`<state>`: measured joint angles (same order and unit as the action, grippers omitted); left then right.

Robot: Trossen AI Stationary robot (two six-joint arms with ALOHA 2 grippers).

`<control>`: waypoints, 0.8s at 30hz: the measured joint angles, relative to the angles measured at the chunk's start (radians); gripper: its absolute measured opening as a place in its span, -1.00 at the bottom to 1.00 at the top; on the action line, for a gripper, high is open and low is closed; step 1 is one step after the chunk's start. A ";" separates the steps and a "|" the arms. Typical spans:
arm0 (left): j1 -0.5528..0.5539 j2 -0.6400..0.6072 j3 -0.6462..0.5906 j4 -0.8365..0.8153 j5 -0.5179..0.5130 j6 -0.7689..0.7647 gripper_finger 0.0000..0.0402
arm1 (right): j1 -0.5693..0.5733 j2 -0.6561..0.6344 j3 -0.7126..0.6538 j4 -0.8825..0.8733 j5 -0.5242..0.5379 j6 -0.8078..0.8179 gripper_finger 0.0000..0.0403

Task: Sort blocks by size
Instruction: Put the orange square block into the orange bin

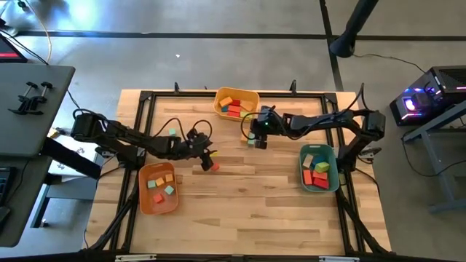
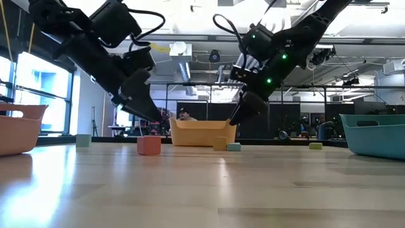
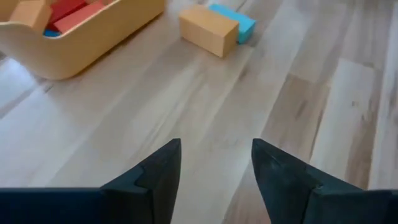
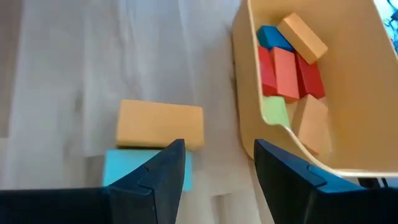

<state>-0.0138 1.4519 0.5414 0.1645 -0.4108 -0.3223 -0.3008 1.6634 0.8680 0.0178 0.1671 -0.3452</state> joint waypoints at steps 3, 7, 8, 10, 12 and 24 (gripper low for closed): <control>0.000 0.000 0.000 0.014 0.027 0.002 0.04 | 0.015 0.000 0.000 0.001 0.000 -0.001 -0.07; -0.004 -0.001 0.000 0.021 0.097 0.023 0.26 | 0.027 0.000 0.000 0.002 0.000 -0.007 -0.07; -0.007 -0.001 0.000 0.021 0.110 0.034 0.31 | 0.028 0.000 0.000 0.002 0.000 -0.003 -0.07; -0.019 -0.001 0.000 0.021 0.113 0.062 0.37 | 0.027 0.000 0.000 0.003 0.000 0.004 -0.07; -0.041 -0.001 0.000 0.023 0.113 0.094 0.40 | 0.027 0.000 0.000 0.003 0.000 0.004 -0.07; -0.156 0.069 0.001 0.073 -0.087 -0.039 0.40 | 0.026 0.000 0.000 0.010 -0.046 0.003 -0.07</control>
<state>-0.1700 1.5209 0.5423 0.2377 -0.4979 -0.3611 -0.2749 1.6634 0.8680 0.0274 0.1215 -0.3423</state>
